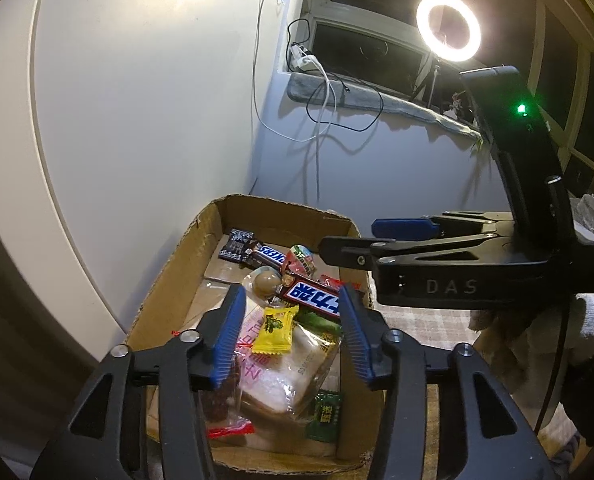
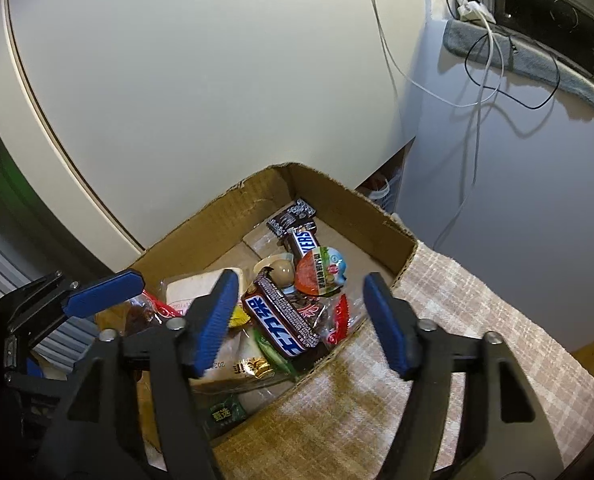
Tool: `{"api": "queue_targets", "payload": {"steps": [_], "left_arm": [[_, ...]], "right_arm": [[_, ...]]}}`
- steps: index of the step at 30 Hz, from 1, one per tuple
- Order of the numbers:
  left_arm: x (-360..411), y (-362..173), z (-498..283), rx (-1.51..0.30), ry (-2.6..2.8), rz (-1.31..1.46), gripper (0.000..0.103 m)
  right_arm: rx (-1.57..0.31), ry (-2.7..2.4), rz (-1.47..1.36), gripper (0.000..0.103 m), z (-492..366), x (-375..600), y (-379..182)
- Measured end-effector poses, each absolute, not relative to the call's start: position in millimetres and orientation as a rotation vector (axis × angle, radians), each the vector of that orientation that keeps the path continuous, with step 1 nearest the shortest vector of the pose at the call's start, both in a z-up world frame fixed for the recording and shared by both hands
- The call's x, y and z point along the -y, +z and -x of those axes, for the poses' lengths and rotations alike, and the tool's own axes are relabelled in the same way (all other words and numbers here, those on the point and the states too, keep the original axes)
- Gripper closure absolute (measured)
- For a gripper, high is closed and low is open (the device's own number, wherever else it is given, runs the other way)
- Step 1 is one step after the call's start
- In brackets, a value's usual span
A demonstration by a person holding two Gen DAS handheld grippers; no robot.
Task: Organize snacks
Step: 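Open the right tool over the box while the left tool releases the yellow packet there, then move the left tool to the pink candy while the right tool approaches the pale green candy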
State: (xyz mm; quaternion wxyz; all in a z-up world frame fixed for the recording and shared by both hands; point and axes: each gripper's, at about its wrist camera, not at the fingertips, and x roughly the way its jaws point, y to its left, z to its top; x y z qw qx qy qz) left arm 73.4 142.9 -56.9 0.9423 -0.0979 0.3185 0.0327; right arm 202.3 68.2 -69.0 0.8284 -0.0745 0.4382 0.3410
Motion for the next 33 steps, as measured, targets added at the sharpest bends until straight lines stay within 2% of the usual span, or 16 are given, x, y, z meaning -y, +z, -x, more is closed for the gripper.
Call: {"api": "queue_targets", "payload": {"steps": [2,5,6,7,18,33], "left_arm": [[-142.1,-57.2,-72.8,-0.649,0.067,0.197,0.049],[-141.2,-57.3,-72.0,-0.650,0.064,0.196,0.047],[-140.9,-56.9,-71.8,-0.649,0.065,0.195,0.046],[-140.8,-56.5,-71.1,-0.648,0.066,0.195,0.043],[-130.2,-50.0,-63.0,-0.637,0.049,0.188,0.043],[-86.2,-48.4,-54.3,-0.643,-0.038,0.170,0.043]], "right_arm": [[-0.930,0.717,0.163,0.030,-202.8,-67.2,-67.9],[-0.916,0.698,0.171,0.017,-202.3,-65.1,-65.9],[-0.911,0.696,0.170,0.016,-202.0,-64.0,-65.0],[-0.909,0.694,0.168,0.016,-201.7,-62.7,-63.8],[-0.902,0.660,0.145,0.015,-189.0,-32.9,-52.4],[-0.902,0.566,0.101,0.015,-151.5,65.0,-44.6]]}}
